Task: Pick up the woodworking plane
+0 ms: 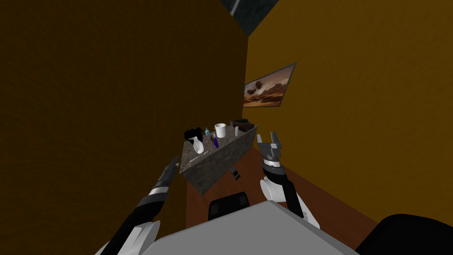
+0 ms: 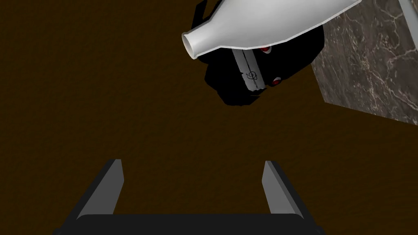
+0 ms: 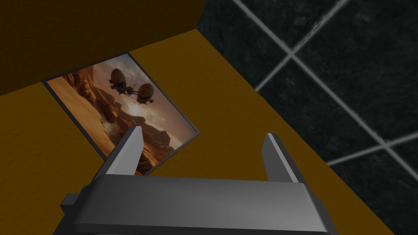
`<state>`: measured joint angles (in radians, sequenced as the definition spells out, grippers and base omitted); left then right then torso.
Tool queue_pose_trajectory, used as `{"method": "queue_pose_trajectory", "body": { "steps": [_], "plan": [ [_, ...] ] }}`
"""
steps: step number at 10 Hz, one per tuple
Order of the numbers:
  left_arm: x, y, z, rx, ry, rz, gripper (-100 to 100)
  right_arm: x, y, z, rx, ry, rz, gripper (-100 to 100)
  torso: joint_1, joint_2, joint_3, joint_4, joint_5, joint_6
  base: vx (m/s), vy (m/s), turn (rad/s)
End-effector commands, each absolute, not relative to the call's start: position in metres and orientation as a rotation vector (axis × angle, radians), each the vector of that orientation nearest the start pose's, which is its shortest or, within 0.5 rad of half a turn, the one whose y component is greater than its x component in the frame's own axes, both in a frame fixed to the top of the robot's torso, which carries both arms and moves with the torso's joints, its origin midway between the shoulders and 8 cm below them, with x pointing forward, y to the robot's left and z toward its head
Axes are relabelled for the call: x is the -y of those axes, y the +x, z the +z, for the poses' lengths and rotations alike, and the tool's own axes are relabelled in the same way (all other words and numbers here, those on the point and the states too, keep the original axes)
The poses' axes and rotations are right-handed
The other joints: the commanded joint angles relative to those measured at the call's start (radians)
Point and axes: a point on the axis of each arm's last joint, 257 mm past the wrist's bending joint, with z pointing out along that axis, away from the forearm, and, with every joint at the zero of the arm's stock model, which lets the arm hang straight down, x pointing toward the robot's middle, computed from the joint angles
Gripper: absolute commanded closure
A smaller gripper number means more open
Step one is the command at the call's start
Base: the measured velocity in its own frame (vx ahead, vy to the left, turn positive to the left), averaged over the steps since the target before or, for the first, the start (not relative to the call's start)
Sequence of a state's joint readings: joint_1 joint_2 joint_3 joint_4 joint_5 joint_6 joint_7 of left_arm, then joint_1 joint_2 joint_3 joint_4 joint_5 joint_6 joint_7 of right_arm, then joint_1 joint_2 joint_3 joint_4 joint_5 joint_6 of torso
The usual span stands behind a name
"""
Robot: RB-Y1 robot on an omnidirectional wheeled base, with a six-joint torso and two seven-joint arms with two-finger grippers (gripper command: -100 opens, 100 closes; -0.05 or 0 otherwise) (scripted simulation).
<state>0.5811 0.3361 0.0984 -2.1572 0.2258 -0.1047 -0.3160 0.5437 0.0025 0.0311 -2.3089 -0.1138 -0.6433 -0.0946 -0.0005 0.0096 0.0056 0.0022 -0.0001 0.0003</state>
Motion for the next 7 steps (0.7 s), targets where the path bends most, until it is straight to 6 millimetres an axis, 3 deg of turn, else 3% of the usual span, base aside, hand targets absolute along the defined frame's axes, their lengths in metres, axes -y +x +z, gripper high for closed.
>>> {"method": "queue_pose_trajectory", "body": {
  "steps": [1,4,7],
  "plan": [
    [-0.359,0.384,-0.149,-1.293,-0.831,-0.813,-100,0.286,0.308,0.048,-0.414,0.657,1.498,0,0.000,0.000,0.000,0.000,0.000,0.000,-0.139,-0.029,-0.086],
    [-0.371,0.378,-0.187,-1.432,-0.877,-0.747,-100,0.286,0.308,0.048,-0.415,0.657,1.498,0,0.001,-0.002,-0.001,0.000,0.000,-0.001,-0.116,-0.039,-0.159],
    [-0.378,0.372,-0.211,-1.519,-0.912,-0.706,-100,0.286,0.308,0.048,-0.414,0.657,1.498,0,-0.002,-0.001,-0.001,0.000,0.000,0.000,-0.111,-0.056,-0.142]
  ]
}}
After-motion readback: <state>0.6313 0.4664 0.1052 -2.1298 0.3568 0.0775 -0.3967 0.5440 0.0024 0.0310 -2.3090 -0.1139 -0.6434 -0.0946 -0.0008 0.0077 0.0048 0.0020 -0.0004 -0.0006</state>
